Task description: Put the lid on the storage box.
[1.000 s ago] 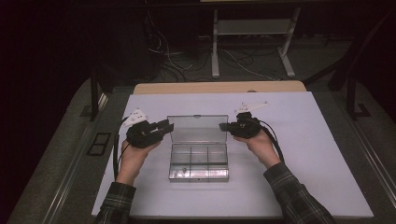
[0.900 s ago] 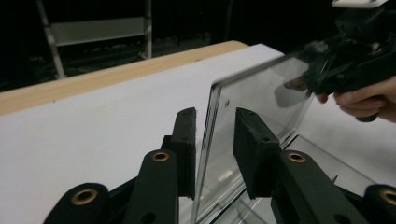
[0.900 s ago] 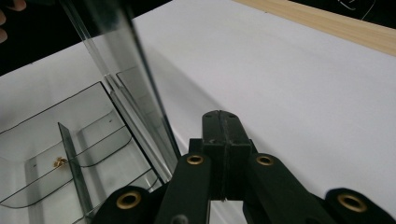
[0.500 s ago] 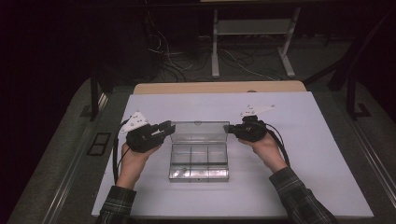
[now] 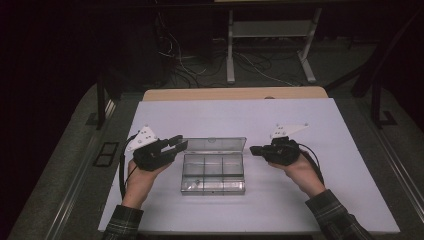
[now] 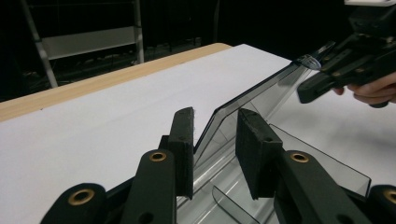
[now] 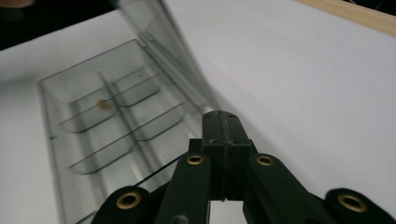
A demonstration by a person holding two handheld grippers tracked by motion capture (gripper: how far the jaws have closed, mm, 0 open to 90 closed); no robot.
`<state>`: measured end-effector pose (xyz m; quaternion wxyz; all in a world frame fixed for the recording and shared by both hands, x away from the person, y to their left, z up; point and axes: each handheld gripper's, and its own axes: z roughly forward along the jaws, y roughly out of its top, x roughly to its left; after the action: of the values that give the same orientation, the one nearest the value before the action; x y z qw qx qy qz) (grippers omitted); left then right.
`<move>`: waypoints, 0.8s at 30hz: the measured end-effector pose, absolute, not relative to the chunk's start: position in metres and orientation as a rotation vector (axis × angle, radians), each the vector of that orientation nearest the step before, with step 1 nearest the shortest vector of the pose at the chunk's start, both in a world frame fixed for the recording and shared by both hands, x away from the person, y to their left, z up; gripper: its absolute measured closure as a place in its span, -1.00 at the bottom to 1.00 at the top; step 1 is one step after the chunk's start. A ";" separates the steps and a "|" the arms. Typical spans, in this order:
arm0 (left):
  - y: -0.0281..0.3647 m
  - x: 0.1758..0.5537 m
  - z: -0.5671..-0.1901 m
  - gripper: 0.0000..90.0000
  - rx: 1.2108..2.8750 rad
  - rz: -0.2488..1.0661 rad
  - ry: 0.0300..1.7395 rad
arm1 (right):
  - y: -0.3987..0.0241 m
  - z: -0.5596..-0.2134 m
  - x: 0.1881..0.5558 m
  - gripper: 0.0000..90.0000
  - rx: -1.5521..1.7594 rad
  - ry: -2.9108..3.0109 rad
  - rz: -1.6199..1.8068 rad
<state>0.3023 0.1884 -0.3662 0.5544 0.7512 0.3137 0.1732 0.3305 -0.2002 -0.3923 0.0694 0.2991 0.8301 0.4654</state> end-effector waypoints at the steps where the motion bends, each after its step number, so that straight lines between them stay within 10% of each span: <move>1: 0.188 0.301 -0.366 0.47 1.779 0.412 0.741 | -0.200 -0.392 0.327 0.99 0.894 2.503 1.419; 24: 0.189 0.280 -0.377 0.17 1.826 0.395 0.719 | -0.183 -0.375 0.303 0.99 0.756 2.519 1.558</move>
<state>0.2796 0.1893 -0.3770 0.5396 0.7680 0.3023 0.1660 0.3034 -0.1835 -0.3748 0.0422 0.2469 0.8234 0.5092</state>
